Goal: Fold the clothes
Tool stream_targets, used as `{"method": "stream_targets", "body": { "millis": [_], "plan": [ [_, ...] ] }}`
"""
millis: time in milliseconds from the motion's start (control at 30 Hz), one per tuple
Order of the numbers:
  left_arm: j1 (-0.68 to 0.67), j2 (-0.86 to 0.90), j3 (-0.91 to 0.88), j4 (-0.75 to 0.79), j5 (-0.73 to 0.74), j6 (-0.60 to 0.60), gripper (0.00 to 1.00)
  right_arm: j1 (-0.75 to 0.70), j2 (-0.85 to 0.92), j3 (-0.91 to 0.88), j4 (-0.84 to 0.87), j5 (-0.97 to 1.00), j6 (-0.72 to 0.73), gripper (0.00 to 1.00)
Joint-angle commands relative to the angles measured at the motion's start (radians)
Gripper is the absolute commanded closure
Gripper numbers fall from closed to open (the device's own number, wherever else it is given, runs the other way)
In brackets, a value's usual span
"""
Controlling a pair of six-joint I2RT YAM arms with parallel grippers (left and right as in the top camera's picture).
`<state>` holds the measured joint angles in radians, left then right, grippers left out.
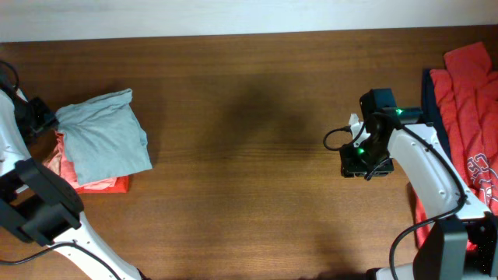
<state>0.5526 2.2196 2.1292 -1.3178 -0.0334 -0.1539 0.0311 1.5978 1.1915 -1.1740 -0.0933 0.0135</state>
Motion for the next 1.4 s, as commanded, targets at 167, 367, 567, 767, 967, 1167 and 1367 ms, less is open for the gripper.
{"method": "stream_targets", "body": {
  "millis": [167, 367, 567, 767, 967, 1167, 1367],
  "plan": [
    [-0.003, -0.203, -0.003, 0.065, 0.259, 0.104, 0.5, -0.006, -0.015, 0.011, 0.003, 0.016, -0.006, 0.5],
    [-0.016, -0.399, -0.003, 0.068, 0.454, 0.229, 0.5, -0.006, -0.015, 0.011, 0.005, 0.016, -0.006, 0.5],
    [-0.122, -0.465, -0.003, 0.004, 0.525, 0.348, 0.48, -0.006, -0.015, 0.011, 0.04, 0.0, -0.005, 0.49],
    [-0.349, -0.462, -0.003, -0.002, 0.312, 0.346, 0.43, -0.006, -0.015, 0.055, 0.122, -0.135, -0.006, 0.21],
    [-0.566, -0.456, -0.003, 0.008, 0.13, 0.323, 0.01, -0.006, -0.015, 0.216, 0.142, -0.146, -0.006, 0.01],
    [-0.669, -0.452, -0.003, -0.003, 0.13, 0.324, 0.01, -0.008, -0.015, 0.36, 0.156, -0.124, -0.006, 0.01],
    [-0.694, -0.452, -0.003, -0.002, 0.109, 0.325, 0.01, -0.008, -0.015, 0.391, 0.132, -0.088, -0.009, 0.01]
  ]
}}
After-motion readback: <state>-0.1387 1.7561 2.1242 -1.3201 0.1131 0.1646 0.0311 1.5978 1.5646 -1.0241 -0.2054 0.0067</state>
